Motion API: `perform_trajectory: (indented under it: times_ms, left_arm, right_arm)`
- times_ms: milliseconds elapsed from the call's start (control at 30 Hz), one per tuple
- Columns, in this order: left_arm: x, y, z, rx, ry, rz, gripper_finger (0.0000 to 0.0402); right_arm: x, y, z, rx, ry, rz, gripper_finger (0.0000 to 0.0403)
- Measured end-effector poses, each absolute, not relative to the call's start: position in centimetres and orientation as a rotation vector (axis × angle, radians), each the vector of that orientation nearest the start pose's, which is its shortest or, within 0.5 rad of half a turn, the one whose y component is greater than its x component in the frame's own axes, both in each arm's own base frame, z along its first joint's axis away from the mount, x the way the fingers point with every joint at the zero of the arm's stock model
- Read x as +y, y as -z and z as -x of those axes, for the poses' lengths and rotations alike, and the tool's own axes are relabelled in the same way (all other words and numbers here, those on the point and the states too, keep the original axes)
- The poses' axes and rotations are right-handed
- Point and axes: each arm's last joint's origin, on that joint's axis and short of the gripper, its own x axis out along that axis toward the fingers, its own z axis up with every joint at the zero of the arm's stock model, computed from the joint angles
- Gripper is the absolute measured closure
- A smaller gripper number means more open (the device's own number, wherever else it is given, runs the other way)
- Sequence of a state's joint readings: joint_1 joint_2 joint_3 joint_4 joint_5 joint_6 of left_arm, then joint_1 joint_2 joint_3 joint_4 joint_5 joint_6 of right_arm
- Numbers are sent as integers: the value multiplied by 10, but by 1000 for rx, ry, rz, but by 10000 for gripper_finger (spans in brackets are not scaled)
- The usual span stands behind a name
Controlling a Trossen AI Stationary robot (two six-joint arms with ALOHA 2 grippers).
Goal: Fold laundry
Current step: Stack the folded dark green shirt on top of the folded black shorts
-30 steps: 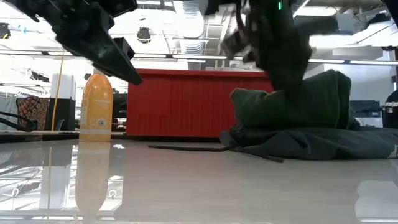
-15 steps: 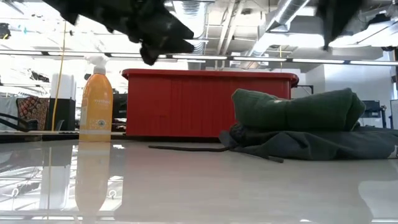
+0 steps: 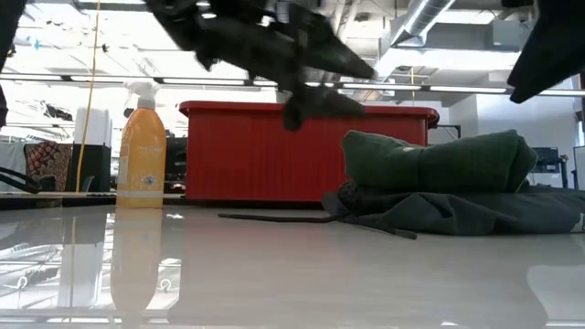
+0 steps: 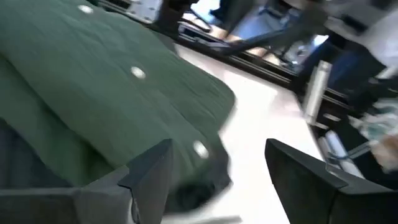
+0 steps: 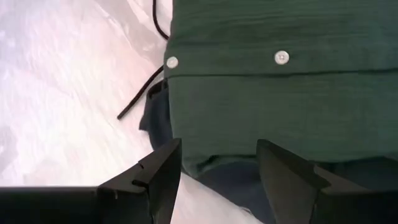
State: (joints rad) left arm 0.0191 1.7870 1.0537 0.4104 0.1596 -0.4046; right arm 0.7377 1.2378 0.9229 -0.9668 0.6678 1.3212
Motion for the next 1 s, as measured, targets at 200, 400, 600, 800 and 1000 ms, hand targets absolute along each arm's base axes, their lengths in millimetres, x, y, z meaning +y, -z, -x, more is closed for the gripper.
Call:
perform_trajectory:
  times_ms: [200,400,600,800,1000]
  left_arm:
    - [16,-199,-420,481,-1,443,155]
    - [16,-187,-431,498,11,447,156]
    - [19,-177,-431,527,-106,392,156]
    - [20,-187,-434,452,-85,366,156]
    - [22,-190,-435,486,-115,345,156]
  right_arm:
    - [136,-246,-160,764,515,-353,168]
    - [140,-244,-157,774,502,-333,168]
    - [144,-244,-153,774,485,-346,168]
    - [149,-244,-148,773,470,-360,168]
    - [148,-244,-148,772,474,-360,168]
